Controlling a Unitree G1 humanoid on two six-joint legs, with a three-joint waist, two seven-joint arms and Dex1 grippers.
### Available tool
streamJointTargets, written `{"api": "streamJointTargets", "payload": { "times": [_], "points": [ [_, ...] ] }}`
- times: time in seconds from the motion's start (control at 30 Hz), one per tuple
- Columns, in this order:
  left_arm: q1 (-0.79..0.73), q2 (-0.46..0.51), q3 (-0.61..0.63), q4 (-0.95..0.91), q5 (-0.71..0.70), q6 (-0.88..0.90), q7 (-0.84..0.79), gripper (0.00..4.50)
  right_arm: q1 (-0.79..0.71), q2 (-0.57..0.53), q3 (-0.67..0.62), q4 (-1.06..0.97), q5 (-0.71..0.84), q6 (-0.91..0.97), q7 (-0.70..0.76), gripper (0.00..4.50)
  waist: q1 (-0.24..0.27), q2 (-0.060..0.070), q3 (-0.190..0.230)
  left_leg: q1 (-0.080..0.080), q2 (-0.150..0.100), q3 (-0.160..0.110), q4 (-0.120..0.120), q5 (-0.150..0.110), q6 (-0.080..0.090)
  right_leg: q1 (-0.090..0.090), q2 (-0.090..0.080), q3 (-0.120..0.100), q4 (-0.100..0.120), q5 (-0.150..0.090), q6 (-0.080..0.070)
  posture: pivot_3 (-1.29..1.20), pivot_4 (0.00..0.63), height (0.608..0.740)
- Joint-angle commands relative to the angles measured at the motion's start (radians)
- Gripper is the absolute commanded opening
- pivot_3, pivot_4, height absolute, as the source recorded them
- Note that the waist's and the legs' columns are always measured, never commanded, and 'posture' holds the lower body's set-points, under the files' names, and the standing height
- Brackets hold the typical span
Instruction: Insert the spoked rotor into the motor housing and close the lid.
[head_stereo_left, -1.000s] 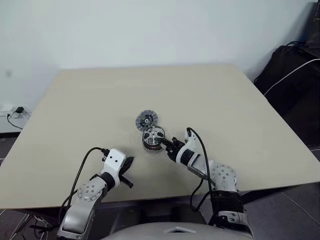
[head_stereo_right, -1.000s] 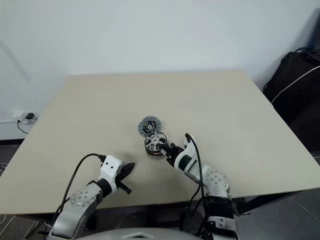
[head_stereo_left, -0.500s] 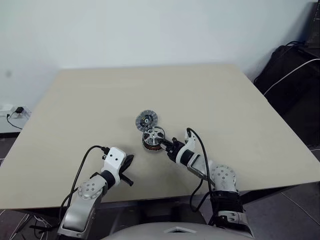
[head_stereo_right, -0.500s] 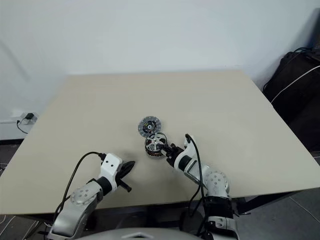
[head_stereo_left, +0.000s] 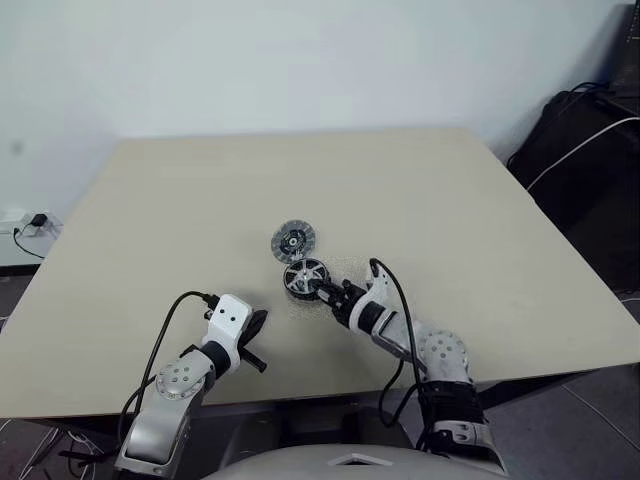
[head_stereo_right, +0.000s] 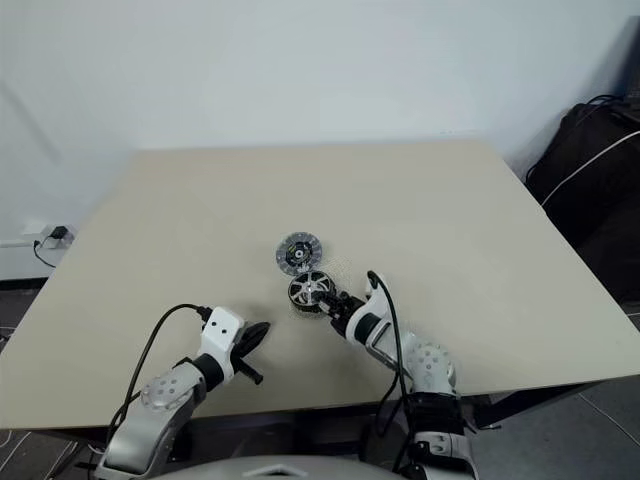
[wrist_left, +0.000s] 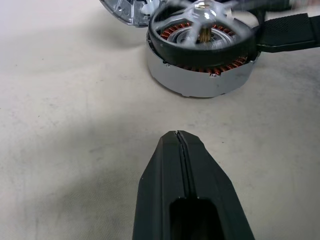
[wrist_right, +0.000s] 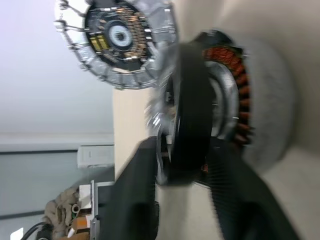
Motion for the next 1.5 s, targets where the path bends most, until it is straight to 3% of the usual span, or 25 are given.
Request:
{"api": "streamJointTargets", "payload": {
  "times": [0.03,0.67,0.83,0.93,1.1,1.2,1.5],
  "points": [
    [-0.007,0.002,0.008,-0.042,-0.013,-0.01,0.002,0.0,-0.025,0.071,-0.001,-0.05,0.006,-0.037,0.011,2.38,0.0,0.0,0.0,0.0,0.0,0.0,0.0,0.0,0.0,0.0,0.0,0.0,0.0,0.0,0.0,0.0,0.0,0.74],
    [-0.025,-0.01,-0.011,-0.002,-0.013,-0.029,-0.009,0.0,0.083,-0.136,-0.095,-0.322,-0.021,-0.002,-0.093,2.38,0.001,0.0,0.0,0.0,0.0,0.0,-0.001,0.0,0.0,0.0,0.0,0.0,-0.001,0.0,0.0,0.0,0.0,0.74],
    [-0.032,-0.008,-0.014,0.008,-0.013,-0.033,-0.016,0.0,0.083,-0.163,-0.034,-0.366,-0.096,-0.01,-0.081,2.38,0.001,0.0,0.001,0.0,0.0,0.0,-0.001,0.0,0.001,0.0,0.0,0.0,-0.001,0.0,0.0,0.0,0.0,0.74],
    [-0.036,-0.008,-0.014,0.014,-0.012,-0.036,-0.019,0.0,0.076,-0.216,0.095,-0.406,-0.25,-0.052,-0.048,1.74,0.001,0.0,0.001,0.0,0.0,0.0,0.0,0.0,0.001,0.0,0.0,0.0,-0.001,0.0,0.0,0.0,0.0,0.74],
    [-0.038,-0.007,-0.015,0.021,-0.011,-0.04,-0.02,0.0,0.024,-0.374,0.424,-0.395,-0.674,-0.271,0.024,0.1,0.001,-0.001,0.001,0.0,0.0,0.001,0.0,0.0,0.001,0.0,0.0,-0.001,-0.001,-0.001,0.0,0.0,0.0,0.74],
    [-0.036,-0.005,-0.014,0.025,-0.011,-0.045,-0.018,0.0,-0.017,-0.376,0.52,-0.344,-0.807,-0.374,0.061,0.04,0.001,-0.002,0.002,0.0,0.0,0.0,0.0,0.0,0.0,0.0,0.0,-0.001,-0.001,-0.001,0.0,0.0,0.0,0.74],
    [-0.026,-0.002,-0.002,0.028,-0.008,-0.055,-0.008,0.0,-0.105,-0.255,0.554,-0.201,-0.92,-0.445,0.149,0.04,0.001,-0.004,0.003,-0.001,0.0,0.0,0.001,0.0,0.0,0.0,0.0,-0.001,-0.001,0.0,0.001,0.0,0.0,0.74]
  ]
}}
